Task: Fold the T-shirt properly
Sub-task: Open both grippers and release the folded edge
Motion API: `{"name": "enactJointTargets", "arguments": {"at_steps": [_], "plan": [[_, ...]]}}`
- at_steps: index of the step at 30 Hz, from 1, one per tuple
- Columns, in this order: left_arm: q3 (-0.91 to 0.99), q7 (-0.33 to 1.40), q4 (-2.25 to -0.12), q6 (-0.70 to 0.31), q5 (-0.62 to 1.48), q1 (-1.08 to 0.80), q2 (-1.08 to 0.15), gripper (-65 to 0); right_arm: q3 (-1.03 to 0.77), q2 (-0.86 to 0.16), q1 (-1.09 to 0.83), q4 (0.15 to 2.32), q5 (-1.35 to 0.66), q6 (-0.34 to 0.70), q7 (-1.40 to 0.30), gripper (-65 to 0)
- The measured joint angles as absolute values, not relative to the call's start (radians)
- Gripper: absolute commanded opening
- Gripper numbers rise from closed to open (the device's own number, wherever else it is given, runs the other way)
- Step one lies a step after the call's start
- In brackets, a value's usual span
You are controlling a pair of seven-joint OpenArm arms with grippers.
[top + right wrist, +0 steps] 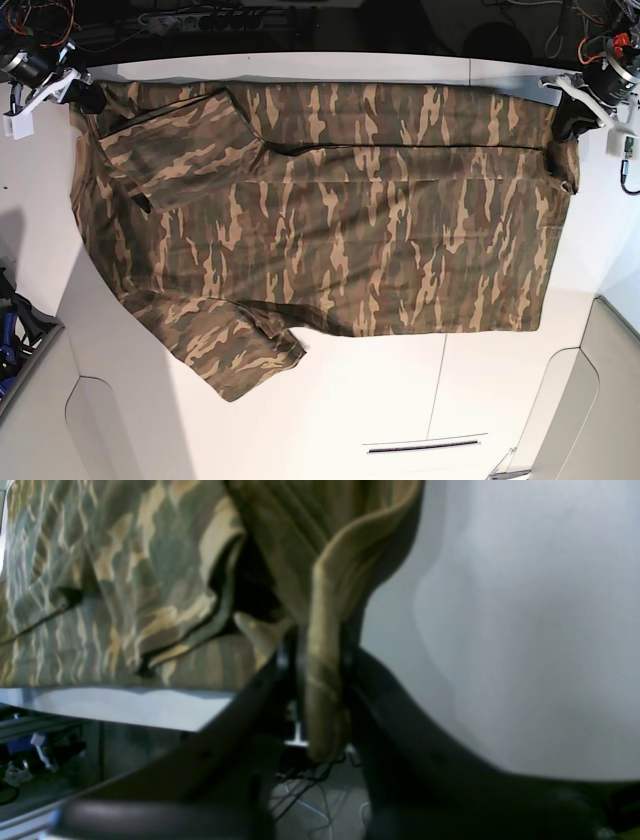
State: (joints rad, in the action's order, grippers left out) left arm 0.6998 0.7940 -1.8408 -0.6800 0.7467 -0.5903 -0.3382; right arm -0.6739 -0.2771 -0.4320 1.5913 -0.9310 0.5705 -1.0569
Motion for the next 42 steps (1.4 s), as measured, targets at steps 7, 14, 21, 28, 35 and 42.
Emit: {"name": "enactJointTargets", "arguments": {"at_steps": [7,14,21,28,35,42], "plan": [[0.708,0.879,-1.844,-0.682,0.796,-0.594,-0.338,-65.0,-0.674,-0.289,-0.432,1.591,-0.931,0.572,-1.064,-65.0],[0.708,0.879,-1.844,-0.682,0.797,-0.598,-0.338,-65.0,-0.674,-0.313,-0.445,1.591,-0.931,0.572,-1.063,-65.0],[0.708,0.879,-1.844,-0.682,0.797,-0.598,-0.338,-63.5,-0.674,-0.314,-0.446,1.591,-0.931,0.572,-1.063,-65.0],[0.714,0.88,-1.844,-0.682,0.797,-0.598,-0.338,-43.0,-0.682,-0.313,-0.442,1.591,-0.931,0.573,-1.061,-37.0],[0.84,0.883,-1.845,-0.682,0.86,-0.59,-0.338,-40.6,-0.861,-0.317,-0.388,1.591,-0.931,0.573,-1.037,-37.0],[0.932,0.887,-1.845,-0.682,0.902,-0.55,-0.358,-40.4,-0.926,-0.398,-0.301,1.591,-0.929,0.573,-1.034,-37.0]]}}
